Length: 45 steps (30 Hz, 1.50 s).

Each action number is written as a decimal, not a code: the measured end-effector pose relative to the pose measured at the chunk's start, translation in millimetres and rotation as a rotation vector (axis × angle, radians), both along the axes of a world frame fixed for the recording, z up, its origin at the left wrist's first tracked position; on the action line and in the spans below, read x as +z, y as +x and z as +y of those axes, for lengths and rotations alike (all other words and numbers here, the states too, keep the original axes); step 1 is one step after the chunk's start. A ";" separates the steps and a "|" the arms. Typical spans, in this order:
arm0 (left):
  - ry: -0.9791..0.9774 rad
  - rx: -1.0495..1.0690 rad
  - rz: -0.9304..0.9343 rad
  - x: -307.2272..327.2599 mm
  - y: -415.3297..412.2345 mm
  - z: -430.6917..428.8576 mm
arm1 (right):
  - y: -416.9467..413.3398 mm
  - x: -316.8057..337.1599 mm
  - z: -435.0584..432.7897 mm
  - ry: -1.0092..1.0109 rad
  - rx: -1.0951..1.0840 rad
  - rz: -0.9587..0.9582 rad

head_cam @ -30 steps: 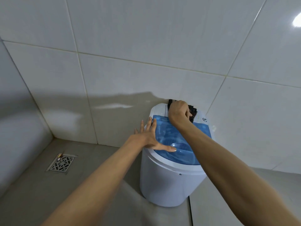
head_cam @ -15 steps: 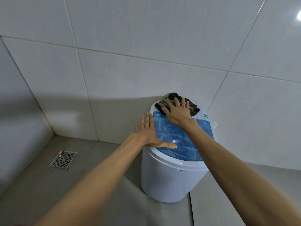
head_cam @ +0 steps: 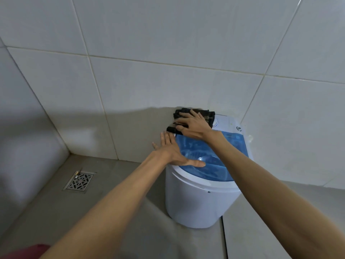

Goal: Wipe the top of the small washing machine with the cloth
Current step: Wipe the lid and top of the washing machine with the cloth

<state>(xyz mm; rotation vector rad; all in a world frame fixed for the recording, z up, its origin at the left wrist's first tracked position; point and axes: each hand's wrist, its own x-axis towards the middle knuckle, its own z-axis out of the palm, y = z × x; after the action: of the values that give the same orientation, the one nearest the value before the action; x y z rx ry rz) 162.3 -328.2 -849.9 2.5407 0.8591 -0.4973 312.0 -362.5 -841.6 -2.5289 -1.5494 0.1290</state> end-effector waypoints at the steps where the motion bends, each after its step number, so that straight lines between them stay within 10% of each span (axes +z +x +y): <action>1: -0.004 0.009 0.014 -0.8 1.1 0.7 | -2.8 0.6 -2.4 0.068 0.018 0.033; 45: -0.041 -0.078 -0.096 -0.2 0.9 1.8 | 62.7 3.8 -97.5 -0.006 -0.477 0.071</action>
<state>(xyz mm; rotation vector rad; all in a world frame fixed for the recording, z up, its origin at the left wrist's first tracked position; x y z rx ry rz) 163.1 -326.5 -850.1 2.5454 0.7110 -0.4090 374.7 -460.0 -837.8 -2.7799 -0.8862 0.1558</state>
